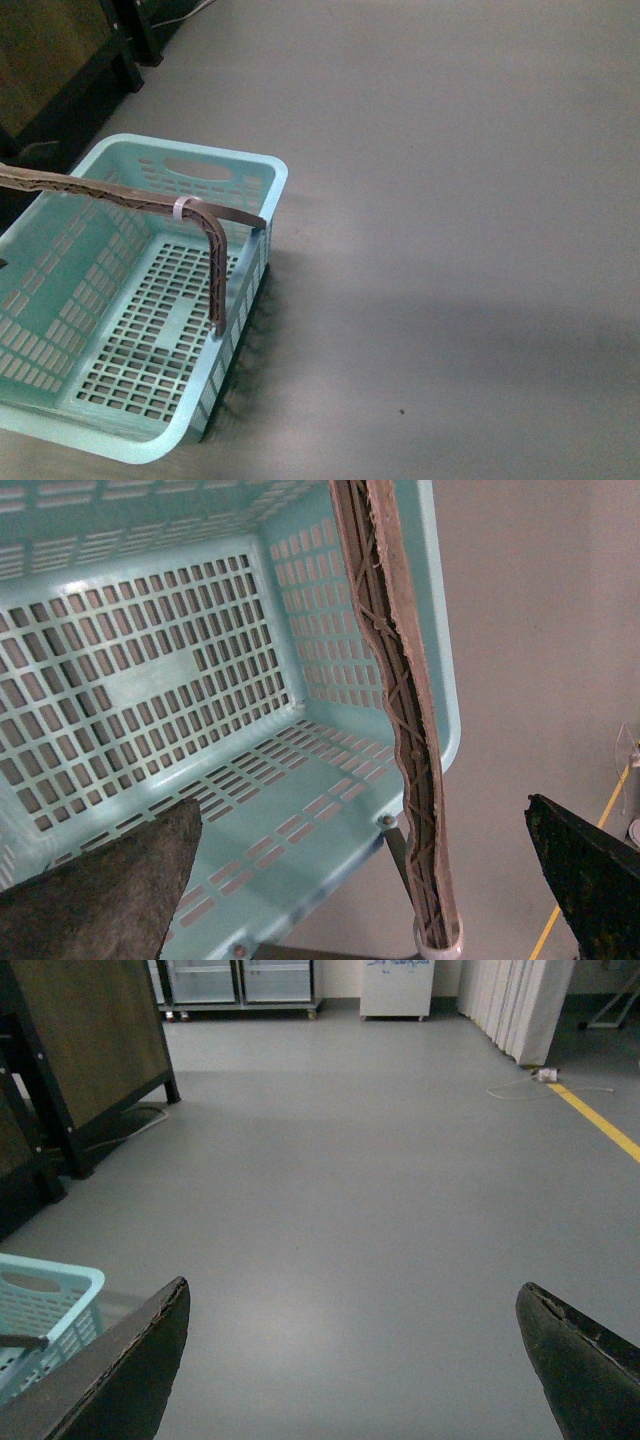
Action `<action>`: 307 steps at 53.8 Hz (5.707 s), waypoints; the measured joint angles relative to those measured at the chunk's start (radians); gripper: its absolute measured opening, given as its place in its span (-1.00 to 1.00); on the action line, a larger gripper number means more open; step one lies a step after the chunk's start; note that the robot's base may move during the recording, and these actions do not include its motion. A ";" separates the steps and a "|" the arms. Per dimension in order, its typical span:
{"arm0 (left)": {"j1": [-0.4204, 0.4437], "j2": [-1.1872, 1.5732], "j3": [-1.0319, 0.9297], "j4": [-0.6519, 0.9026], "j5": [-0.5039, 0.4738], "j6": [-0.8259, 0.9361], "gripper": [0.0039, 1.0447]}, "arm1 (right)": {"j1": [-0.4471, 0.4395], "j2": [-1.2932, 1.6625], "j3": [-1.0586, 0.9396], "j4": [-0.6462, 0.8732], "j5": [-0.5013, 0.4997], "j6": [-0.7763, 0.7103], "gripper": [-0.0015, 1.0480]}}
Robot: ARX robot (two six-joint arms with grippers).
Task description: Pick lemon and mango into basket
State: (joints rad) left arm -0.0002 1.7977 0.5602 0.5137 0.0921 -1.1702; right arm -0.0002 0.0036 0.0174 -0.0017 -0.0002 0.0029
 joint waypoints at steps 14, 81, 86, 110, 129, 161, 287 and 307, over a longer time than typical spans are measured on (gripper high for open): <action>-0.047 0.220 0.190 0.005 -0.033 -0.053 0.87 | 0.000 0.000 0.000 0.000 0.000 0.000 0.83; -0.063 -0.009 0.242 -0.187 -0.069 -0.209 -0.46 | 0.000 0.000 0.000 0.000 0.000 0.000 0.83; -0.060 -0.139 0.201 -0.226 -0.064 -0.236 -0.46 | 0.000 0.000 0.000 0.000 0.000 0.000 0.83; -0.111 -0.859 0.201 -0.654 -0.063 -0.410 -0.46 | 0.000 0.000 0.000 0.000 0.000 0.000 0.83; -0.114 -0.918 0.246 -0.723 -0.095 -0.402 -0.46 | 0.000 0.000 0.000 0.000 0.000 0.000 0.83; -0.114 -0.916 0.246 -0.725 -0.092 -0.403 -0.47 | 0.000 0.000 0.000 0.000 0.000 0.000 0.83; -0.119 -0.915 0.250 -0.724 -0.081 -0.420 -0.47 | 0.000 0.000 0.000 0.000 0.004 0.000 0.83; -0.117 -0.917 0.251 -0.726 -0.091 -0.410 -0.47 | 0.000 0.001 0.000 0.000 0.001 0.000 0.83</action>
State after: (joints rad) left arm -0.1173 0.8803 0.8116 -0.2119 0.0013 -1.5803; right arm 0.0002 0.0048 0.0174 -0.0013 0.0010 0.0029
